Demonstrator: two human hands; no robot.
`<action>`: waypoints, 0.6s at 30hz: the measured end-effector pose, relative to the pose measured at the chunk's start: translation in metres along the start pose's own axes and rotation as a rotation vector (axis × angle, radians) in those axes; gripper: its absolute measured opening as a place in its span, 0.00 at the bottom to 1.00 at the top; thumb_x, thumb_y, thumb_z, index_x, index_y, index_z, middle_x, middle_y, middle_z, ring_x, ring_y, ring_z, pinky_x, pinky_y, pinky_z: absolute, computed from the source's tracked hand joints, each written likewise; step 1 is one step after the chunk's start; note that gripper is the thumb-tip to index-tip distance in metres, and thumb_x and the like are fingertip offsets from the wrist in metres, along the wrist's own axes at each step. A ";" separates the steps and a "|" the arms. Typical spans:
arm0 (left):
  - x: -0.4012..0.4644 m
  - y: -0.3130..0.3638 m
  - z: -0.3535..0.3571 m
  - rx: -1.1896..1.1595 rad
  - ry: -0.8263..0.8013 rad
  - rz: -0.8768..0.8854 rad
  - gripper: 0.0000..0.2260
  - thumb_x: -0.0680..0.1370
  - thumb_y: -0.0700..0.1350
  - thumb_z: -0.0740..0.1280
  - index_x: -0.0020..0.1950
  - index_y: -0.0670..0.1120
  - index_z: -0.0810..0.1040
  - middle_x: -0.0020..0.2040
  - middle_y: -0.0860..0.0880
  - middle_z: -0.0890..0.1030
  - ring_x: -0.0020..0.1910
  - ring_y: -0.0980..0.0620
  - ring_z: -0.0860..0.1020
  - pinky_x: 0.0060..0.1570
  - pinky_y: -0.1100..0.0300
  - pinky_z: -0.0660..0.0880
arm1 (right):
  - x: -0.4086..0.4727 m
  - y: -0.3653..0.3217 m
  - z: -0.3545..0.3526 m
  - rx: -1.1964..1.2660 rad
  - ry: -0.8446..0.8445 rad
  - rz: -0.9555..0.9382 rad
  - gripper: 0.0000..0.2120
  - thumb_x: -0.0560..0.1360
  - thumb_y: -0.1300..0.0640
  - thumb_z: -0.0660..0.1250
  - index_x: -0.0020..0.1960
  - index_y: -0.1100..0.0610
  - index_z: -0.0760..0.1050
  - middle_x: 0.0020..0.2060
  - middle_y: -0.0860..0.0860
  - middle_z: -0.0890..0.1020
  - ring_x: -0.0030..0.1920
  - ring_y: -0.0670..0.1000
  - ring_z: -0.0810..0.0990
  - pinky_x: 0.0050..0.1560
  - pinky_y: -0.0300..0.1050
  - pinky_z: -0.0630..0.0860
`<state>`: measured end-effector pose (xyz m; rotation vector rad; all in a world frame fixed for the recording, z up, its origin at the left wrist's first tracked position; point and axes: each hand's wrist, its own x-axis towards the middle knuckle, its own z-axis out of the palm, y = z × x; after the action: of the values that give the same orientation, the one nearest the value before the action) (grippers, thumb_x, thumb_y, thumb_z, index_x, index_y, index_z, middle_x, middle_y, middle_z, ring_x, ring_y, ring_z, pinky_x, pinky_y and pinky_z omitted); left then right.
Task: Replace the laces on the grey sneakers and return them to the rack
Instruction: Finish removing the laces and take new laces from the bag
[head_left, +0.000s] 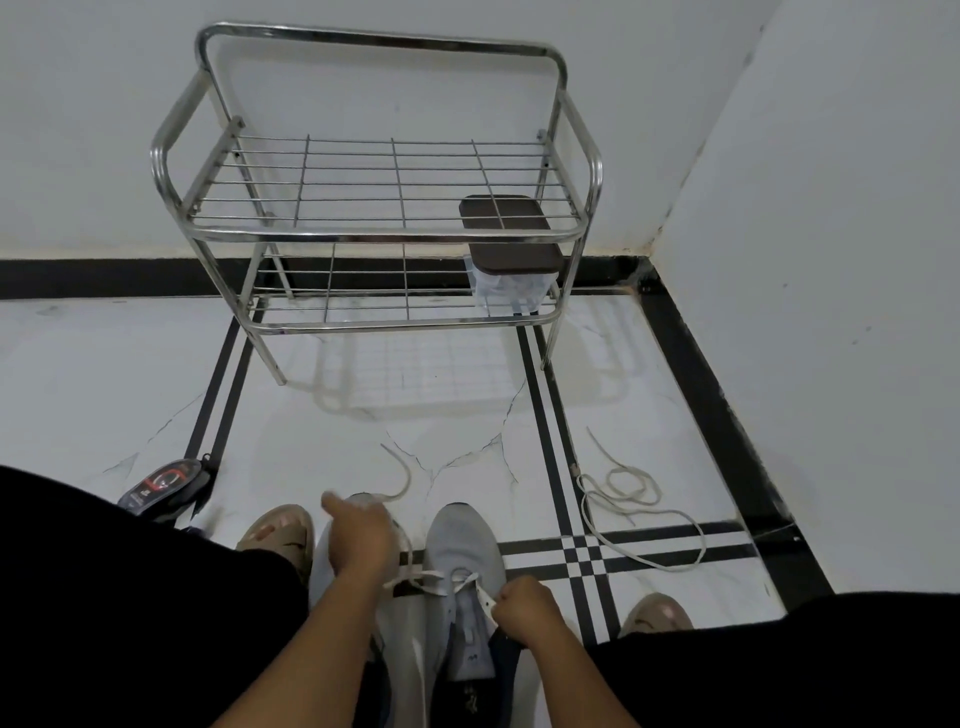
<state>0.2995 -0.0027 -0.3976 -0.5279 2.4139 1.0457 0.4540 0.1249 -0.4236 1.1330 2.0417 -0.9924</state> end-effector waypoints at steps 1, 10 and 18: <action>-0.007 -0.002 0.002 0.172 0.046 0.128 0.31 0.79 0.46 0.63 0.77 0.43 0.52 0.65 0.37 0.72 0.62 0.36 0.73 0.54 0.51 0.70 | 0.001 -0.001 -0.001 -0.003 -0.011 0.001 0.06 0.74 0.62 0.60 0.38 0.58 0.68 0.34 0.50 0.71 0.42 0.50 0.75 0.38 0.37 0.69; -0.058 -0.055 0.044 0.992 -0.121 0.502 0.14 0.78 0.56 0.59 0.60 0.55 0.77 0.63 0.51 0.70 0.63 0.48 0.66 0.58 0.52 0.62 | -0.002 -0.004 -0.008 -0.044 -0.040 -0.014 0.06 0.77 0.60 0.61 0.51 0.56 0.74 0.48 0.53 0.75 0.60 0.57 0.78 0.52 0.42 0.75; -0.054 -0.055 0.036 0.912 -0.070 0.527 0.12 0.81 0.48 0.56 0.57 0.54 0.77 0.59 0.52 0.77 0.61 0.50 0.72 0.59 0.54 0.66 | -0.010 -0.018 0.011 -0.181 0.134 -0.333 0.18 0.78 0.52 0.59 0.67 0.45 0.64 0.62 0.54 0.69 0.57 0.56 0.75 0.53 0.45 0.71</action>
<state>0.3814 -0.0017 -0.4219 0.4615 2.6714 0.0286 0.4440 0.1047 -0.4164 0.7992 2.4284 -0.8803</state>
